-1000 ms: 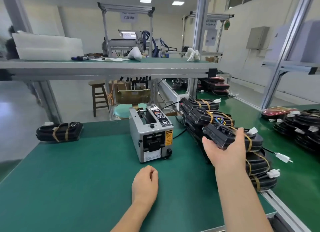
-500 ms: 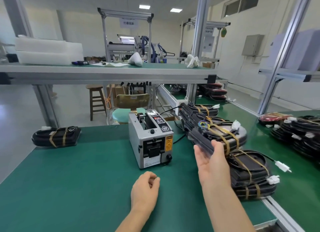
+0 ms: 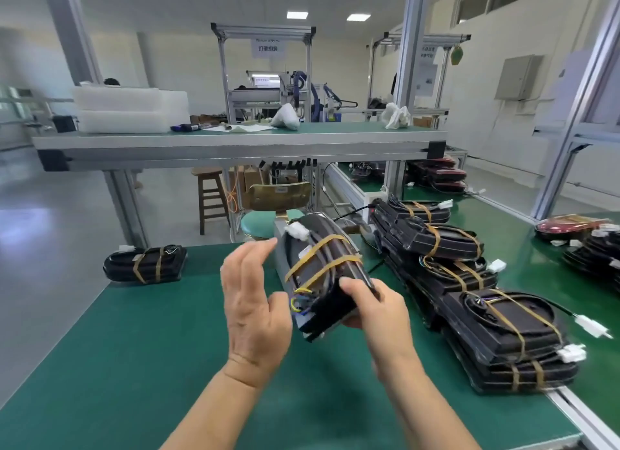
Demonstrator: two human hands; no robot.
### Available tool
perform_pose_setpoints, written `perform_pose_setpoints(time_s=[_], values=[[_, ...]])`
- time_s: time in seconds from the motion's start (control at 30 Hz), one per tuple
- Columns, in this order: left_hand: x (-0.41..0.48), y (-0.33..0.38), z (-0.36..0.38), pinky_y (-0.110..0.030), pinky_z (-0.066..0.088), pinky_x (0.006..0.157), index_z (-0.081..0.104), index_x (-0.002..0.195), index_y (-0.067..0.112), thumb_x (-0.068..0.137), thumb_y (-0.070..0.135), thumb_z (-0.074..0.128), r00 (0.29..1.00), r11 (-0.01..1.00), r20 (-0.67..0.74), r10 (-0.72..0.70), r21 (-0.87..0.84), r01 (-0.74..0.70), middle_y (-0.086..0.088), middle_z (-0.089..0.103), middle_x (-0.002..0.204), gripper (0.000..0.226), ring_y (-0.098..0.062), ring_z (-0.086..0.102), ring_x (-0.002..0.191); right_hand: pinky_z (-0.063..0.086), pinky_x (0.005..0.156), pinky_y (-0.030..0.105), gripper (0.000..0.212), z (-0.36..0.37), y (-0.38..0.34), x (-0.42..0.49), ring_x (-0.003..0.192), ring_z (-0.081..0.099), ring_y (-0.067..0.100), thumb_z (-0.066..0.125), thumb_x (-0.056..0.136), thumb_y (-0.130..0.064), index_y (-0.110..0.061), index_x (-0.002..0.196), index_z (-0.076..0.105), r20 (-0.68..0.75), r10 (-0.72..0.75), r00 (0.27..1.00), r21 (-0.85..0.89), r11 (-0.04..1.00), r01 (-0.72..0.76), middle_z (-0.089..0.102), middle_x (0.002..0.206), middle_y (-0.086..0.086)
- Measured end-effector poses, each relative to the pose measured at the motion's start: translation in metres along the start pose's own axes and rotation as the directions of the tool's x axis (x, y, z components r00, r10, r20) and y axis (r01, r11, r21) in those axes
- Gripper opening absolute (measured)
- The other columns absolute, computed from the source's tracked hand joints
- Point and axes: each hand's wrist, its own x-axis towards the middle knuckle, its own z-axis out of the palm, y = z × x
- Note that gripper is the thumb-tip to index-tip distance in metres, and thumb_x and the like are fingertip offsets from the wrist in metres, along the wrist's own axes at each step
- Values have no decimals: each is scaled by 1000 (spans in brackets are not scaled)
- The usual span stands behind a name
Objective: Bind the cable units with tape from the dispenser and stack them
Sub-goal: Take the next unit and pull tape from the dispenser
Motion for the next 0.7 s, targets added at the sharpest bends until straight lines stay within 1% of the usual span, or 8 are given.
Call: perform_pose_setpoints(time_s=[0.07, 0.17, 0.23, 0.3, 0.37, 0.5, 0.63, 0.7], values=[[14, 1, -11, -34, 29, 113, 47, 132, 14, 68, 4, 45, 994, 995, 59, 90, 43, -93, -2, 44, 130, 65, -22, 41, 127, 53, 67, 36, 41, 7, -3, 4, 62, 58, 8, 65, 57, -60, -22, 74, 69, 40, -157, 987, -210, 964, 162, 67, 64, -13], [26, -5, -18, -46, 26, 116, 44, 141, 22, 64, 2, 52, 929, 978, 338, 148, 88, -188, 1, 45, 143, 80, -20, 36, 139, 46, 60, 21, 33, 23, -7, 10, 58, 54, -1, 64, 61, -64, -31, 66, 62, 160, -323, 933, -374, 855, 360, 62, 61, -21], [30, -10, -22, -41, 17, 121, 40, 145, 29, 64, 4, 50, 840, 986, 535, 88, 71, -148, 8, 46, 145, 85, -9, 32, 141, 41, 56, 28, 44, 32, -6, 13, 53, 45, 6, 63, 63, -66, -24, 60, 50, 283, -345, 895, -461, 769, 443, 54, 55, -13], [30, -18, -27, -32, 20, 120, 40, 144, 32, 66, 7, 48, 753, 998, 658, 5, 49, -50, 14, 49, 140, 83, 0, 39, 134, 42, 58, 31, 40, 37, -5, 16, 56, 46, 5, 64, 67, -61, -25, 63, 48, 429, -305, 850, -468, 730, 498, 54, 57, -12], [28, -25, -32, -26, 31, 112, 44, 142, 31, 67, 8, 48, 698, 997, 714, -63, 69, 20, 15, 49, 134, 79, 0, 44, 125, 51, 69, 35, 26, 40, -5, 19, 71, 58, 5, 67, 72, -53, -28, 77, 60, 540, -261, 800, -447, 716, 536, 65, 73, -14], [28, -36, -37, -20, 35, 106, 40, 143, 35, 73, 1, 55, 650, 988, 744, -154, 106, 112, 16, 47, 122, 79, 1, 44, 119, 52, 85, 37, 40, 49, -5, 25, 95, 66, 9, 67, 76, -47, -25, 109, 69, 626, -205, 752, -415, 729, 544, 73, 99, -9], [32, -43, -41, -17, 36, 101, 41, 141, 39, 69, 19, 53, 603, 971, 765, -229, 135, 197, 12, 44, 113, 75, 0, 45, 112, 44, 87, 16, 22, 49, -3, 29, 99, 56, -4, 62, 81, -48, -39, 101, 65, 691, -243, 681, -325, 737, 593, 66, 94, -22], [28, -44, -39, -14, 36, 95, 47, 134, 40, 67, 23, 49, 618, 976, 756, -215, 140, 168, 9, 46, 108, 69, -3, 47, 107, 43, 88, 16, 20, 47, 5, 34, 101, 57, -3, 62, 84, -45, -29, 88, 73, 614, -276, 740, -189, 858, 477, 69, 94, -19]])
